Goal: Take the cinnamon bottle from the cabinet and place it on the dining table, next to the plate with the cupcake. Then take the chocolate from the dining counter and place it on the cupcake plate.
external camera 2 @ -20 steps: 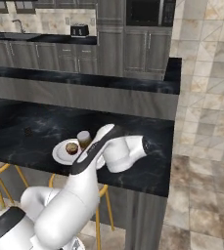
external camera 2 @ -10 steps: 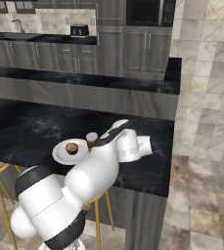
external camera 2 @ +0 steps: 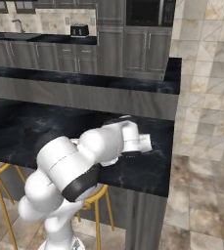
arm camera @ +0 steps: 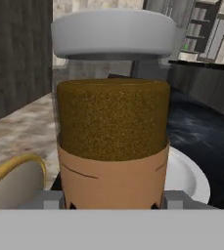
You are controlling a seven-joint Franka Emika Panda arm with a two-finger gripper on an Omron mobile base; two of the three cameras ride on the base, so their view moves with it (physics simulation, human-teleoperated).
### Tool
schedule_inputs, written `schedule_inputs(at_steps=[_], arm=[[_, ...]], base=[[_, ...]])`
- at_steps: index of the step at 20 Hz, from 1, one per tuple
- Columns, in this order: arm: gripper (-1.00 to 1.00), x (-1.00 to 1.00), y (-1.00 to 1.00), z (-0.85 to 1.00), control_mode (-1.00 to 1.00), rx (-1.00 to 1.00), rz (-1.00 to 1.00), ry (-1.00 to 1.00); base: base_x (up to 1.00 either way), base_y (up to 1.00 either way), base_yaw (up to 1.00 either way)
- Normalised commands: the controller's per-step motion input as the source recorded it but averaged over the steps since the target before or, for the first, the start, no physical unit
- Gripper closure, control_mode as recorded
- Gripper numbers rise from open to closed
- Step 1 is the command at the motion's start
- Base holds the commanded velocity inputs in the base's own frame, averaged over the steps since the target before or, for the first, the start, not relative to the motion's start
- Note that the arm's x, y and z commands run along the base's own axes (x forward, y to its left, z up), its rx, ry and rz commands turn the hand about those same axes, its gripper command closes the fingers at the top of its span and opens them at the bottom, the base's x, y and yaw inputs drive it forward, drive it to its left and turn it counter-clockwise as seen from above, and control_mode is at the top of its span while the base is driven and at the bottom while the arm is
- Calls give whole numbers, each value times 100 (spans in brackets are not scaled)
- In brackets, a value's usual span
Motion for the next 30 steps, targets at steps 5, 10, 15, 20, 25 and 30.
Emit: schedule_inputs(at_steps=[5,10,15,20,25,30], arm=[[100,44,-1,-33,-100,2,0,3],[100,43,0,-34,-100,2,0,12],[100,34,-2,-32,-100,6,4,14],[100,25,-13,-28,-100,8,10,5],[100,25,-14,-26,-100,4,14,0],[100,33,-3,-18,-100,0,12,0]], base=[[0,0,0],[0,0,0],[0,0,0],[0,0,0],[0,0,0],[0,0,0]])
